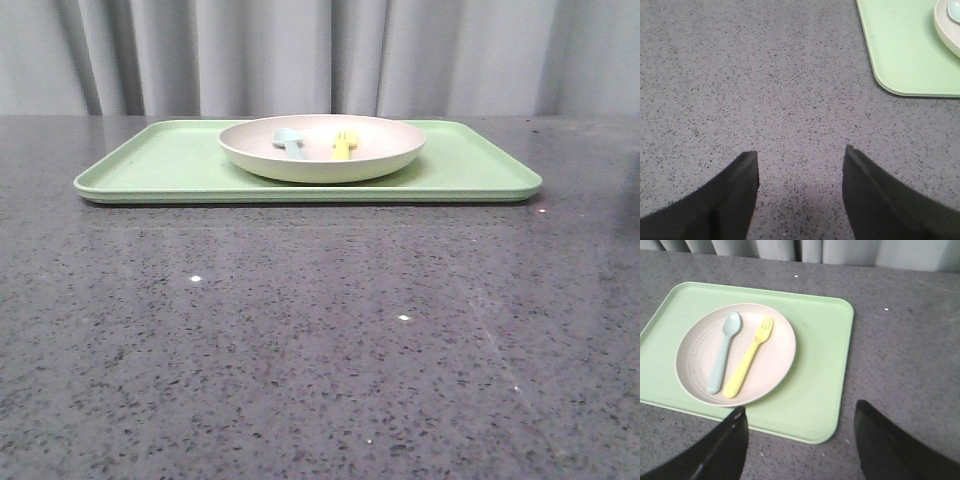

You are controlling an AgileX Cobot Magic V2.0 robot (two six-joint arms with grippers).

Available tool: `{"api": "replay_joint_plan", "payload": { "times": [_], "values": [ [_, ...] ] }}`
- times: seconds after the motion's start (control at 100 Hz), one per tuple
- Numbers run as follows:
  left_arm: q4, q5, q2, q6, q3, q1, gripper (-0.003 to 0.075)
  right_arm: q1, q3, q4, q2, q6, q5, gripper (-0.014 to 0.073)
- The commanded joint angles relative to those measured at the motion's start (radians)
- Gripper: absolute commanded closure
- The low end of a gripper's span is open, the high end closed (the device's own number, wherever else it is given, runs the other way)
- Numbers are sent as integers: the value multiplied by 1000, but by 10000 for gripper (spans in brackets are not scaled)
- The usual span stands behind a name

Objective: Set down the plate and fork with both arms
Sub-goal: 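Raise the left gripper away from the plate, then lower the right gripper into the plate and grasp the yellow fork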

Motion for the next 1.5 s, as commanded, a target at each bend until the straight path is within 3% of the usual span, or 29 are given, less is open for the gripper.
{"api": "replay_joint_plan", "payload": {
  "times": [0.0, 0.35, 0.65, 1.49],
  "values": [
    [-7, -69, 0, -7, -25, 2, 345, 38, -113, 10, 75, -5, -61, 126],
    [-14, -69, 0, -7, -25, 2, 345, 163, -490, -5, 433, 73, 79, 127],
    [-14, -69, 0, -7, -25, 2, 345, 252, -731, -212, 655, 248, 192, 127],
    [-14, -69, 0, -7, -25, 2, 345, 254, -767, -230, 885, 340, 211, 127]
  ]
}}
